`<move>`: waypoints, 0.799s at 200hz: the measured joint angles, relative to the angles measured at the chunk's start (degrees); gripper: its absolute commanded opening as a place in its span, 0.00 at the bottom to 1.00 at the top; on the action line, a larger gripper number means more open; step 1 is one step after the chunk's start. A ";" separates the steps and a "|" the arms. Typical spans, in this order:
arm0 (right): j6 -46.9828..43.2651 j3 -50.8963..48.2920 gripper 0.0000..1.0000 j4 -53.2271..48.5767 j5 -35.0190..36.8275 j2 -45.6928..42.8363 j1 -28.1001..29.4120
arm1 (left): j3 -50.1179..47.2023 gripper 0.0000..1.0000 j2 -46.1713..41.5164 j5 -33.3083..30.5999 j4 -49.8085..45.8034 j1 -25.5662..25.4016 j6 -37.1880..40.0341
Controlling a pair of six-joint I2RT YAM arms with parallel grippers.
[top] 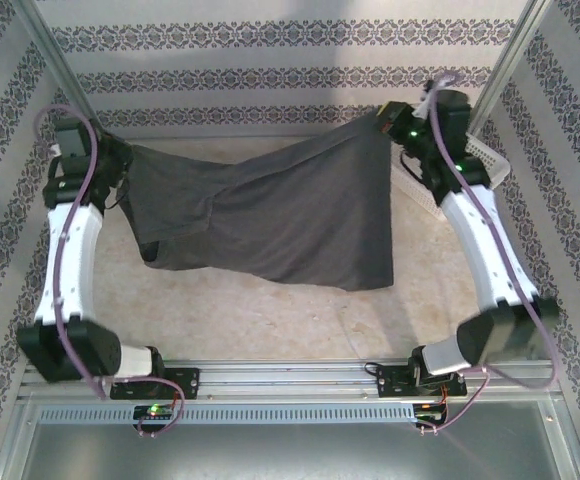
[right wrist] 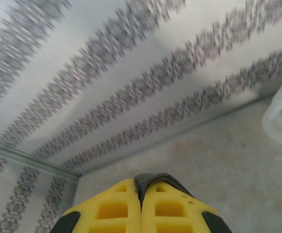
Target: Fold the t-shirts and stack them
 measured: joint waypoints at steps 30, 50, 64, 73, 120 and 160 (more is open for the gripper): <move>1.22 8.07 0.00 -0.46 -3.06 12.61 0.33 | 2.25 0.00 11.67 5.77 2.84 1.29 -0.50; 1.90 18.62 0.00 -2.73 -4.66 19.21 0.24 | 9.57 0.00 17.88 8.31 1.40 2.08 -0.85; 2.36 27.30 0.00 -3.52 -5.42 22.69 -0.07 | 18.86 0.00 21.70 9.03 1.18 2.84 -0.87; 3.02 32.92 0.00 -4.35 -5.88 24.24 -0.57 | 25.62 0.00 23.39 9.53 0.44 3.45 -0.85; 6.34 45.27 0.00 -4.39 -7.85 23.23 -4.85 | 50.45 0.00 23.61 10.58 -2.03 6.86 -0.90; 7.82 29.79 0.00 -3.54 -8.46 11.37 -7.65 | 44.61 0.00 11.56 10.58 -5.51 7.65 -0.35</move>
